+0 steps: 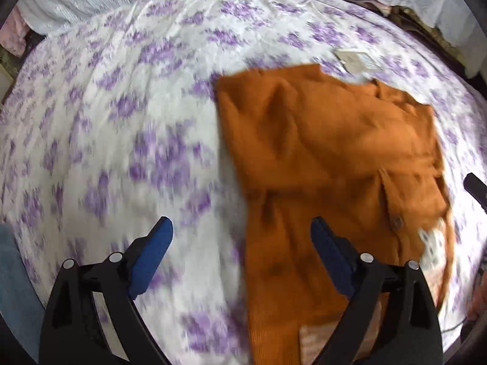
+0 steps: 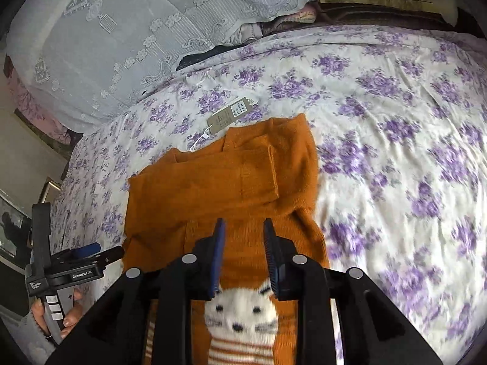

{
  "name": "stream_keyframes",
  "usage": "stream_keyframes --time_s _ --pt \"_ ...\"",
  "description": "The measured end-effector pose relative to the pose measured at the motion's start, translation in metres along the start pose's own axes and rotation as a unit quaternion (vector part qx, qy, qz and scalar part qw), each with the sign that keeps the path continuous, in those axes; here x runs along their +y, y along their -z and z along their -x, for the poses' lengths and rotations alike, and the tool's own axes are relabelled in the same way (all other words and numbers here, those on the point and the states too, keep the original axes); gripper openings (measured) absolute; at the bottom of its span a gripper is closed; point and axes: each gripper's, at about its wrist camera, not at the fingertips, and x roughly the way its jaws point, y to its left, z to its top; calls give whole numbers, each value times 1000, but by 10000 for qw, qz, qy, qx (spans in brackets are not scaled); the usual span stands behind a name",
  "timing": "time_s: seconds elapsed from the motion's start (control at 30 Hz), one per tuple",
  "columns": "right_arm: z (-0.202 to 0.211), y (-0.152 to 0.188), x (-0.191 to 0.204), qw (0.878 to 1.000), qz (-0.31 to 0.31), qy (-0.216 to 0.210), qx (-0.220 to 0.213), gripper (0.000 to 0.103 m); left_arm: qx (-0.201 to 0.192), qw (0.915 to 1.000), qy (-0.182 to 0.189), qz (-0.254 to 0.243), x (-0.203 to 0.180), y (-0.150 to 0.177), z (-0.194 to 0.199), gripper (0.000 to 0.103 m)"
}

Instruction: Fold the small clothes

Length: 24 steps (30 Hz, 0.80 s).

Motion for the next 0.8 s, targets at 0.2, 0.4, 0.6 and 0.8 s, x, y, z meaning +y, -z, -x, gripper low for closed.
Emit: stream_keyframes --time_s 0.2,0.4,0.6,0.8 --pt "32 61 -21 9993 -100 -219 272 35 230 9980 560 184 10 76 19 89" --pt "47 100 -54 9960 -334 -687 470 41 655 9902 1022 690 5 126 10 89" --pt "51 128 -85 9890 -784 -1012 737 43 827 9876 1050 824 -5 157 -4 89" --pt "51 150 -90 9820 -1137 -1318 735 47 701 9807 1703 656 -8 150 0 72"
